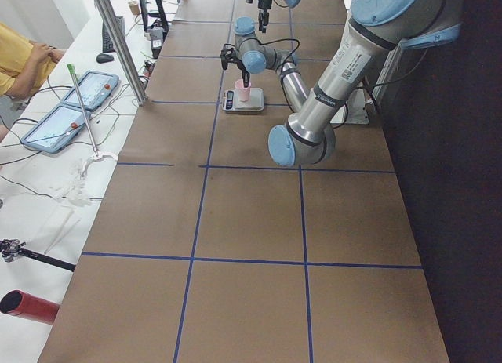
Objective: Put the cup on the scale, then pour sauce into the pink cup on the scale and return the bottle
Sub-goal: 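Release the cup and lift the left gripper while the right reaches the bottle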
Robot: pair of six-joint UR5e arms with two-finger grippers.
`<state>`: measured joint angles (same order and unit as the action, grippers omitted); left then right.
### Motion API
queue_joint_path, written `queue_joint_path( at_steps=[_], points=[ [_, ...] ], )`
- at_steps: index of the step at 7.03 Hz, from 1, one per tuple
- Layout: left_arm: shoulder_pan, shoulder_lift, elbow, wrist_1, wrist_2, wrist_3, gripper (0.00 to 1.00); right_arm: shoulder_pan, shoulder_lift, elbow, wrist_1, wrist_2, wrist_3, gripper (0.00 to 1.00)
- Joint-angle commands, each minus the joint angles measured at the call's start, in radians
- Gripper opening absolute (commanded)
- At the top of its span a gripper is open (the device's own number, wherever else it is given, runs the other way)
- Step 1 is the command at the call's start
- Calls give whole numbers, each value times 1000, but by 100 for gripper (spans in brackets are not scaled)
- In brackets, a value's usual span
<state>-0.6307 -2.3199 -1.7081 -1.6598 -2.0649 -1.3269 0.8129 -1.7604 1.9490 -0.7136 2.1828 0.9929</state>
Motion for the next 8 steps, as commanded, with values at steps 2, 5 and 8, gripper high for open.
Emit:
queue_joint_path(
  at_steps=[2, 5, 8],
  points=[
    [-20, 7, 1, -2, 2, 0, 43, -155, -27, 53, -1, -274, 155, 100],
    [-36, 11, 1, -3, 5, 8, 43, -351, -65, 65, -9, -678, 164, 100],
    [-122, 114, -47, -5, 8, 151, 44, -421, -85, 64, -9, -913, 165, 100]
  ],
)
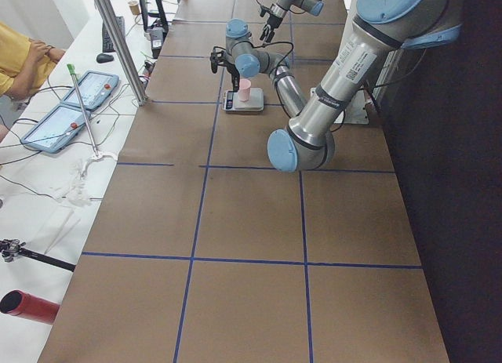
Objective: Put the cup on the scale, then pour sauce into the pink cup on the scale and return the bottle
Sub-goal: 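Release the cup and lift the left gripper while the right reaches the bottle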
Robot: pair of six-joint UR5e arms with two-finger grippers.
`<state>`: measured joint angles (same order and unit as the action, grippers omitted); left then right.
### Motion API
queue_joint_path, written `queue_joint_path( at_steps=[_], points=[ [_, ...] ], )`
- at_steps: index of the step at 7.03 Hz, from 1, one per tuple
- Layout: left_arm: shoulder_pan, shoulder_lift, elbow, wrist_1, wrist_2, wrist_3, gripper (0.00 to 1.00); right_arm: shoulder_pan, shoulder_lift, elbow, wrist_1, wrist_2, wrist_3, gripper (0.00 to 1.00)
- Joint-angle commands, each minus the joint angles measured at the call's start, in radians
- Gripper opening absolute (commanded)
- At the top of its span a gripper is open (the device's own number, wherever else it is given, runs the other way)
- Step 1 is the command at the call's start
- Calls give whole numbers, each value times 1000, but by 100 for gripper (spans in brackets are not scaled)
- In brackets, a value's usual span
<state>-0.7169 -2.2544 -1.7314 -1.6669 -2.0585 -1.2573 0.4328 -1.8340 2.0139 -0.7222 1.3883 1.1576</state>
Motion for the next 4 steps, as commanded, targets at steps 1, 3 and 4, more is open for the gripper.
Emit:
queue_joint_path(
  at_steps=[1, 3, 4],
  points=[
    [-74, 97, -40, 2, 1, 135, 46, -61, -34, -1, 0, -194, 1, 100],
    [-99, 121, -48, 7, 1, 208, 49, -136, -36, -3, 1, -334, 31, 100],
    [-102, 143, -54, 7, 1, 213, 49, -172, -34, -10, 1, -406, 95, 100]
  ],
)
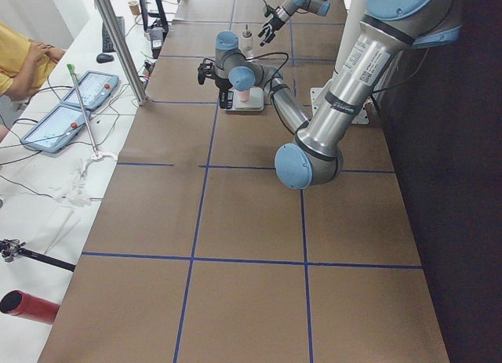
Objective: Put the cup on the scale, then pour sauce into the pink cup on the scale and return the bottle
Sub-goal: 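Close the right gripper around the glass bottle and lift it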
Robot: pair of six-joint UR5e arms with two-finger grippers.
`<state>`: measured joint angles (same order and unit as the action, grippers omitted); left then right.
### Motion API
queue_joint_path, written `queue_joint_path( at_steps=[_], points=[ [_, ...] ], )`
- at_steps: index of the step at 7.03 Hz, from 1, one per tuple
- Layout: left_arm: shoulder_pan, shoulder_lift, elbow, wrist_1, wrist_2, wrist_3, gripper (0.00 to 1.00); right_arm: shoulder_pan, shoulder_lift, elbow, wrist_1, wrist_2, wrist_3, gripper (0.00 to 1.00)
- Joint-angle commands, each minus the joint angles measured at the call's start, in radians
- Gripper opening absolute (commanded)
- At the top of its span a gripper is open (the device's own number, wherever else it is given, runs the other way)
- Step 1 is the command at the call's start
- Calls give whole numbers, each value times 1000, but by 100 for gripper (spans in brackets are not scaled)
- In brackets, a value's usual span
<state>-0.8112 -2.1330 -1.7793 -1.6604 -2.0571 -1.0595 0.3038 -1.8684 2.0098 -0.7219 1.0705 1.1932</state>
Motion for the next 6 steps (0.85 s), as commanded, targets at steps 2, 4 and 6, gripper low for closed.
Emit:
queue_joint_path(
  at_steps=[2, 4, 6],
  points=[
    [-37, 71, -31, 1, 0, 128, 50, -83, 9, -23, 2, -213, 75, 100],
    [-40, 84, -38, 1, 2, 133, 50, -103, 49, -55, 7, -277, 78, 100],
    [-42, 84, -38, 1, 2, 133, 50, -101, 110, -104, 9, -300, 85, 100]
  ],
)
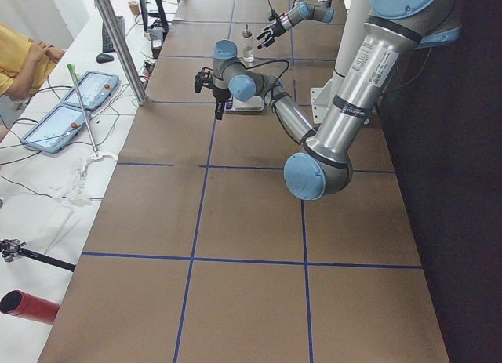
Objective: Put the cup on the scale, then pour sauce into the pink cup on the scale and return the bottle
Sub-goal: 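Close the right gripper around the glass bottle and lift it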
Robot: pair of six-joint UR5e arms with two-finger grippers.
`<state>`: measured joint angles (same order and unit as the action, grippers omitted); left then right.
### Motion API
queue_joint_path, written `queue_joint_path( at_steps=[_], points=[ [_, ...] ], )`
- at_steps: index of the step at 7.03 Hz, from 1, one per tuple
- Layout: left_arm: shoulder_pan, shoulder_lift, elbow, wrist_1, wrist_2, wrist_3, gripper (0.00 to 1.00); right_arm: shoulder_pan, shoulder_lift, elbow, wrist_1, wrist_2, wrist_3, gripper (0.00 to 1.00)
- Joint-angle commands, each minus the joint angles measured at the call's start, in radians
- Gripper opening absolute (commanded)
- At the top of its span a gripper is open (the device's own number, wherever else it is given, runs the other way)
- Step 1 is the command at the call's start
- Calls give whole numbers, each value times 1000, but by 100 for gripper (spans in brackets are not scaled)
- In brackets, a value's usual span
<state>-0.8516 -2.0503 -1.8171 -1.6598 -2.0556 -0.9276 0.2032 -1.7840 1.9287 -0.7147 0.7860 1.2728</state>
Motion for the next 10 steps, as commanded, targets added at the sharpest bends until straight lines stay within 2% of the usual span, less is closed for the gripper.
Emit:
queue_joint_path(
  at_steps=[1, 4, 9, 10],
  points=[
    [-3, 1, -2, 0, 0, 1, 50, 1, 26, -33, 0, -19, 43, 100],
    [-3, 1, -14, 3, -2, 0, 50, 1, 28, -54, -2, -31, 71, 100],
    [-4, 6, -19, 23, 0, 1, 50, -1, 55, -100, -2, -151, 71, 100],
    [-6, 6, -19, 23, 0, 1, 51, 2, 104, -149, -2, -168, 71, 100]
  ],
)
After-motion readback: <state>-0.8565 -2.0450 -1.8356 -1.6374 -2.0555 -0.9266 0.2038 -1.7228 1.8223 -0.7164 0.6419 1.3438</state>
